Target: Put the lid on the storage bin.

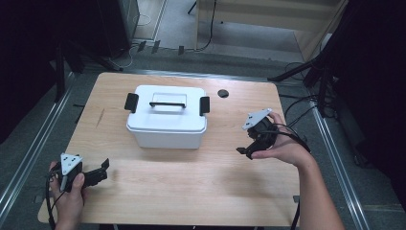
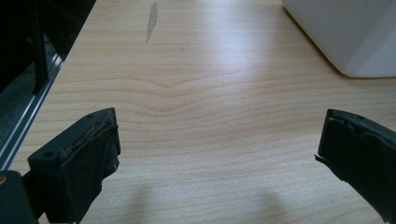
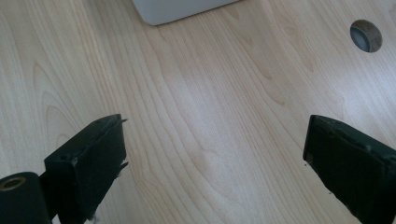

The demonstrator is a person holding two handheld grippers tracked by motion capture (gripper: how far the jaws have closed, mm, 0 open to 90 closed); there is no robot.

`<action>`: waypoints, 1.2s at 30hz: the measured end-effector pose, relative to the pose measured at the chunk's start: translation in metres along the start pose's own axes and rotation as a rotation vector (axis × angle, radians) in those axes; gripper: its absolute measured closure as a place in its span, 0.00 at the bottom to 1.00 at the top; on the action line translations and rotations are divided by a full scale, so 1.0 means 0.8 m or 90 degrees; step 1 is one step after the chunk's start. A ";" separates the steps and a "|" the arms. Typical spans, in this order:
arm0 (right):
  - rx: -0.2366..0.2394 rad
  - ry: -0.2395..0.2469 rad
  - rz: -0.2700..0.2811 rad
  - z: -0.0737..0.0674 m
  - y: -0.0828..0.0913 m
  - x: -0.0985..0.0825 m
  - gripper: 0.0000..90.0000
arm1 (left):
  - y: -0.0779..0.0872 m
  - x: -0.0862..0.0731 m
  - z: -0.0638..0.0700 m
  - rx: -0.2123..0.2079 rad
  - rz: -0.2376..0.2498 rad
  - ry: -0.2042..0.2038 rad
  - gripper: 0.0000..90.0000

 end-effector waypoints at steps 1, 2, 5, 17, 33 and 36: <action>-0.002 0.001 0.001 -0.001 -0.001 -0.002 0.06 | 0.000 0.000 0.000 -0.002 -0.001 -0.002 0.00; -0.002 -0.004 0.003 -0.003 -0.002 -0.005 0.06 | 0.000 0.000 0.000 -0.003 0.000 -0.002 0.00; -0.002 -0.011 0.003 -0.006 -0.006 -0.014 0.06 | 0.001 0.000 0.001 -0.005 0.001 -0.005 0.00; -0.003 -0.030 0.008 -0.025 -0.016 -0.044 0.06 | 0.002 0.000 0.002 -0.012 0.008 -0.010 0.00; -0.014 -0.091 0.051 -0.048 -0.018 -0.093 0.01 | 0.002 -0.001 0.003 -0.010 0.007 -0.015 0.00; -0.023 -0.102 0.065 -0.051 -0.016 -0.102 0.00 | 0.002 -0.001 0.002 -0.010 0.007 -0.013 0.00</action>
Point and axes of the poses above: each handheld gripper's, and its own axes: y roughly backward along the jaws, x roughly out of its top, z roughly to its right, the point moved 5 cm from there along -y, roughly forward along the jaws, and after that the axes turned 8 degrees about y, right-handed, at the moved point
